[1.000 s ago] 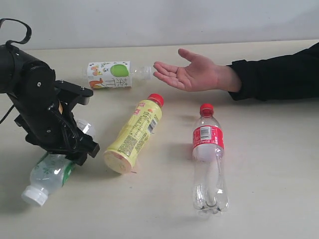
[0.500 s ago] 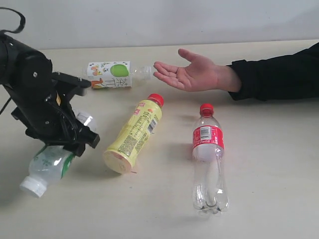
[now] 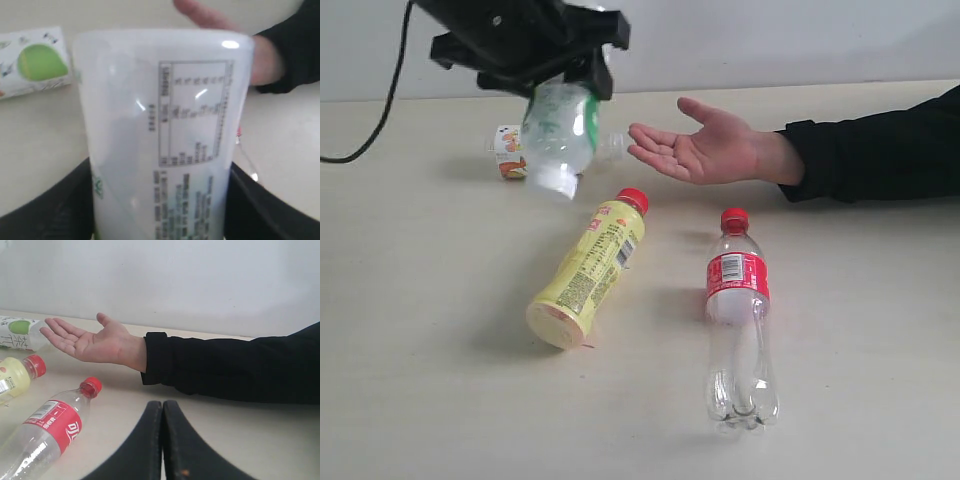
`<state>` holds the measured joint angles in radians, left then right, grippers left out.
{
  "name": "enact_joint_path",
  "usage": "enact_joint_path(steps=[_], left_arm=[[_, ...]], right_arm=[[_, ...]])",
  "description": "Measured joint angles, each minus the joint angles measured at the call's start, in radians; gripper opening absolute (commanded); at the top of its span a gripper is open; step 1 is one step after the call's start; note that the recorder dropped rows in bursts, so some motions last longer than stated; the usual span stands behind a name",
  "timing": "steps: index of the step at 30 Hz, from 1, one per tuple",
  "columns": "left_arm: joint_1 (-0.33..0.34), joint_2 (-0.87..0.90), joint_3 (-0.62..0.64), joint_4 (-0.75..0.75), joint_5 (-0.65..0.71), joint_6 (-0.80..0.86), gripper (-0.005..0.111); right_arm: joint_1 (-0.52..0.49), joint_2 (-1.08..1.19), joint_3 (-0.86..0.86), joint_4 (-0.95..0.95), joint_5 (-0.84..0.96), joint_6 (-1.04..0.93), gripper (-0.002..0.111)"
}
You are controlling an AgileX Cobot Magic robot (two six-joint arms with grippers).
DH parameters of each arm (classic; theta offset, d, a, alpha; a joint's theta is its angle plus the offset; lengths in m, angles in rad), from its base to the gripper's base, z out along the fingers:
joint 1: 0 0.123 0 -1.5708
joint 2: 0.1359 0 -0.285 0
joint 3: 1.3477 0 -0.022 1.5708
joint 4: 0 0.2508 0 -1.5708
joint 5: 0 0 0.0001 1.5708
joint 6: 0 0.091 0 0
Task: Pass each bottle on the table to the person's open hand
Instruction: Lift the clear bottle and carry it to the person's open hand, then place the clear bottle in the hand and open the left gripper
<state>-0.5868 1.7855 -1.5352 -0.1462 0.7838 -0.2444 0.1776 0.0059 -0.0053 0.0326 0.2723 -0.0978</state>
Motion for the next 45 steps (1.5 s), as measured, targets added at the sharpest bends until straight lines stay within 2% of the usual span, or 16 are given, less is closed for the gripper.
enact_joint_path(steps=[5,9,15,18,24,34,36,42,45], left_arm=[[-0.043,0.243,-0.323,-0.167,0.092,0.002,0.0],[-0.043,0.402,-0.473,-0.319,0.06,0.002,0.0],[-0.043,0.517,-0.496,-0.449,-0.071,-0.015,0.0],[-0.021,0.553,-0.496,-0.505,-0.112,-0.026,0.0],[0.04,0.561,-0.496,-0.509,-0.132,-0.028,0.0],[0.042,0.641,-0.496,-0.577,-0.138,-0.025,0.001],[0.042,0.646,-0.496,-0.581,-0.144,-0.016,0.006],[0.042,0.646,-0.496,-0.589,-0.153,-0.005,0.037],[0.042,0.646,-0.496,-0.591,-0.153,-0.003,0.047]], right_arm=[[0.0,0.0,0.0,0.0,0.0,0.0,0.0],[0.0,0.0,0.0,0.0,0.0,0.0,0.0],[0.0,0.0,0.0,0.0,0.0,0.0,0.0],[0.0,0.0,0.0,0.0,0.0,0.0,0.0],[0.0,0.0,0.0,0.0,0.0,0.0,0.0],[0.0,0.0,0.0,0.0,0.0,0.0,0.0],[0.0,0.0,0.0,0.0,0.0,0.0,0.0],[0.0,0.0,0.0,0.0,0.0,0.0,0.0],[0.0,0.0,0.0,0.0,0.0,0.0,0.0]])
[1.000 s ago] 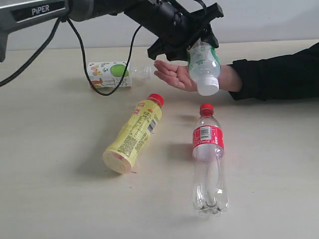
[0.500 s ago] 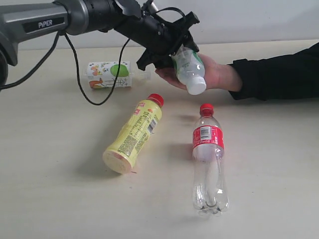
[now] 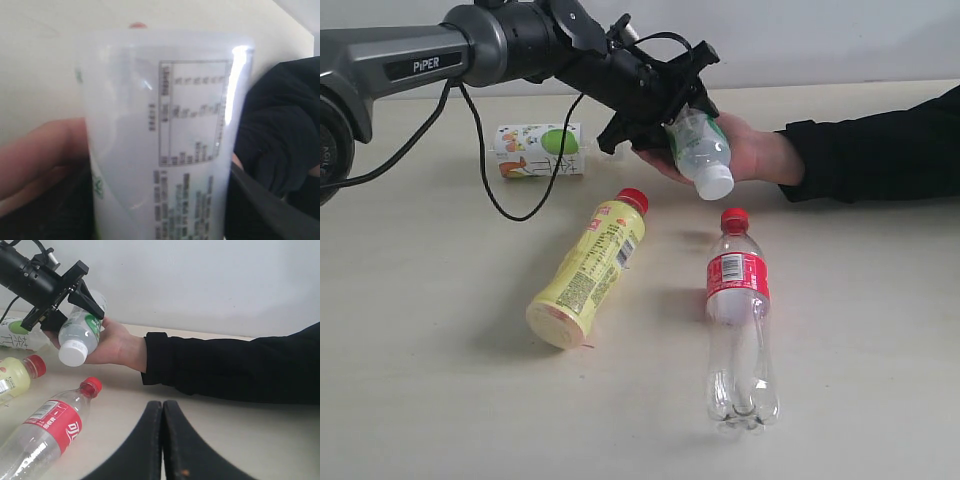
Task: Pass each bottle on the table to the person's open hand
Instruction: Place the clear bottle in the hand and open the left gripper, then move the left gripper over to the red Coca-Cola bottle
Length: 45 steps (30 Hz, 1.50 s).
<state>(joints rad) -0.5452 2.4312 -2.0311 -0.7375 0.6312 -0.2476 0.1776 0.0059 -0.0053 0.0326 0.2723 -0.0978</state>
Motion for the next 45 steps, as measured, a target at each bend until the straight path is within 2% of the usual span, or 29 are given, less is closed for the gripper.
enact_joint_path(steps=[10,17,20,37,45], left_arm=[[0.002,0.0,0.0,-0.001,0.001,0.004,0.062],[0.005,0.0,0.0,-0.003,0.032,0.006,0.084],[0.005,0.0,0.0,-0.002,0.052,0.021,0.09],[0.034,-0.073,0.0,0.03,0.16,0.112,0.091],[0.069,-0.114,0.0,0.222,0.336,0.162,0.09]], right_arm=[[0.0,0.0,0.0,0.0,0.0,0.0,0.0],[0.0,0.0,0.0,0.0,0.0,0.0,0.0],[0.0,0.0,0.0,0.0,0.0,0.0,0.0],[0.0,0.0,0.0,0.0,0.0,0.0,0.0],[0.0,0.0,0.0,0.0,0.0,0.0,0.0]])
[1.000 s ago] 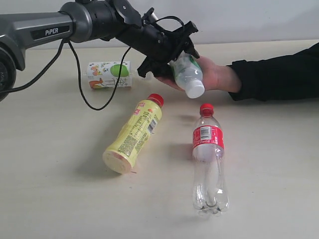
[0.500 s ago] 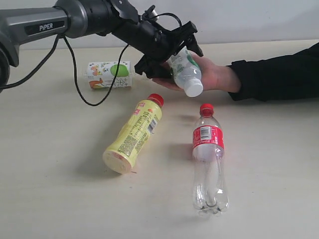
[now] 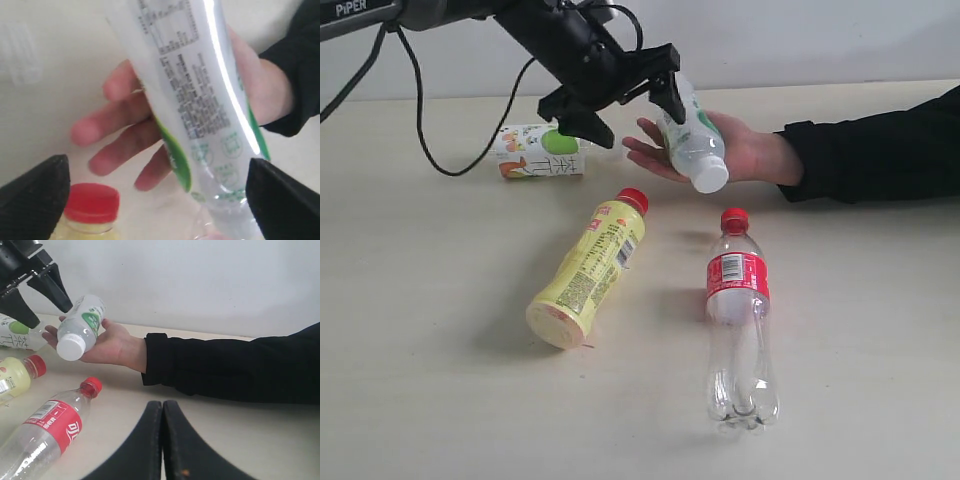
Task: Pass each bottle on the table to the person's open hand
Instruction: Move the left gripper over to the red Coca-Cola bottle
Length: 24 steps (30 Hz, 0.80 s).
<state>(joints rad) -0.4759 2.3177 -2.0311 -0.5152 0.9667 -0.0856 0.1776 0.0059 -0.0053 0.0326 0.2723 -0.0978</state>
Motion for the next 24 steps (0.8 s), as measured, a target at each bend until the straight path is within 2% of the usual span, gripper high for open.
enact_joint_path(steps=[6,8,14,20,24], left_arm=[[0.011,-0.09,0.0,0.266,0.194,0.114,0.09],[0.011,-0.108,0.008,0.307,0.233,0.152,0.09],[0.012,-0.137,0.126,0.31,0.226,0.271,0.09],[0.012,-0.137,0.157,0.302,0.237,0.306,0.09],[0.007,-0.137,0.158,0.206,0.251,0.366,0.09]], right_arm=[[0.0,0.0,0.0,0.0,0.0,0.0,0.0],[0.0,0.0,0.0,0.0,0.0,0.0,0.0],[0.0,0.0,0.0,0.0,0.0,0.0,0.0],[0.0,0.0,0.0,0.0,0.0,0.0,0.0],[0.0,0.0,0.0,0.0,0.0,0.0,0.0]])
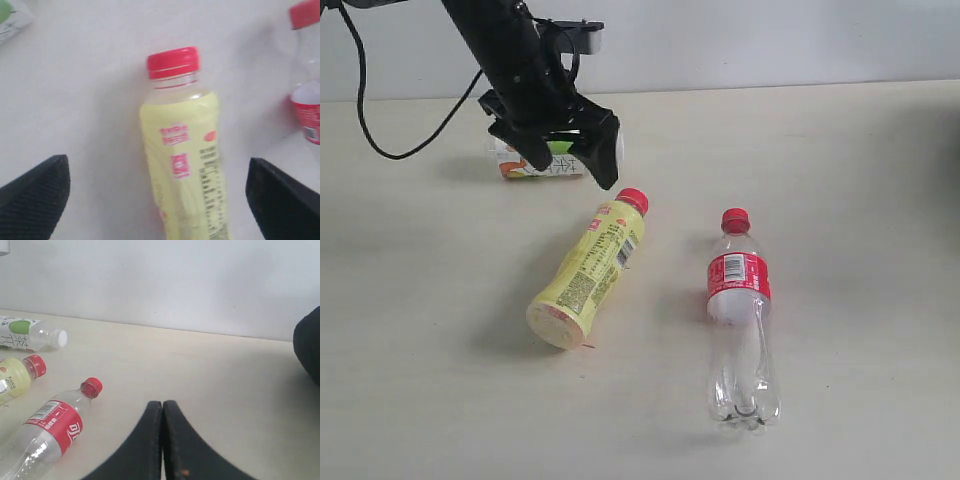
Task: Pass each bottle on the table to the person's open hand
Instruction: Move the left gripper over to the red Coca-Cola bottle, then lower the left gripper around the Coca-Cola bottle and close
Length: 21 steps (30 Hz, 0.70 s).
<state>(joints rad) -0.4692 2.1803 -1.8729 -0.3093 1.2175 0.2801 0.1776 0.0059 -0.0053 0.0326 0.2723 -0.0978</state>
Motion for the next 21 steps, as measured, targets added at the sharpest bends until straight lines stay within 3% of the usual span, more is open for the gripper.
enact_joint_path(steps=[3,13,21], left_arm=[[-0.025,-0.005,0.0,-0.079,0.002,0.044,0.09],[-0.142,-0.057,0.018,-0.122,0.002,0.069,0.09],[-0.248,-0.111,0.144,-0.133,0.003,0.08,0.072]], right_arm=[[0.0,0.0,0.0,0.0,0.0,0.0,0.0],[0.0,0.0,0.0,0.0,0.0,0.0,0.0],[0.0,0.0,0.0,0.0,0.0,0.0,0.0]])
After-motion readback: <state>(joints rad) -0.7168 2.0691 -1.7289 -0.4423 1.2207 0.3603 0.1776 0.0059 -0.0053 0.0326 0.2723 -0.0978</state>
